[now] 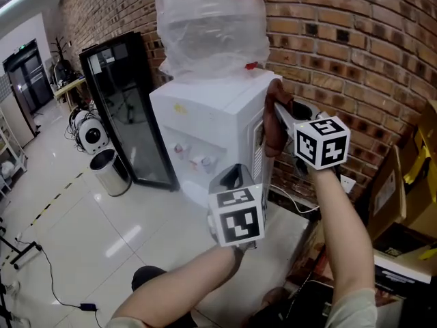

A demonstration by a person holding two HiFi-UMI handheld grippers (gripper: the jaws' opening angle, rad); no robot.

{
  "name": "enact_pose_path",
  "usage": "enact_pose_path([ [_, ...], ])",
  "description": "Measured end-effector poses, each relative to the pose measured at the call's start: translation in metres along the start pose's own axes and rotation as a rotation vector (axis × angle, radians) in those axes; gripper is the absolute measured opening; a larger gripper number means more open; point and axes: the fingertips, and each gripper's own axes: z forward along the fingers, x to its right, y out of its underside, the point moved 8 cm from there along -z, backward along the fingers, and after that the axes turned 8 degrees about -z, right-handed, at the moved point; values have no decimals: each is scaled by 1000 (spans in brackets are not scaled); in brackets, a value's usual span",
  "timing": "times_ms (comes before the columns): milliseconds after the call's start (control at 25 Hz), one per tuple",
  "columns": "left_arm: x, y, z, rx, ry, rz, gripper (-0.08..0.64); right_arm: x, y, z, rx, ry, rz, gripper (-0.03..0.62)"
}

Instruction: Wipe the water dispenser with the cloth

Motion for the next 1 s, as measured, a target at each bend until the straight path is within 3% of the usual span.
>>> enact_pose_path([
  [160,18,-27,-2,33,46,-3,0,11,-6,14,-26,16,2,72],
  [360,34,-34,6,20,128,19,0,20,-9,31,-49,26,-17,72],
  [640,46,-12,30,-45,289,30,0,18,6,41,-58,18,6,71],
  [1000,42,33,62,-128,312,38,0,9,75,43,-154,5,46,71],
])
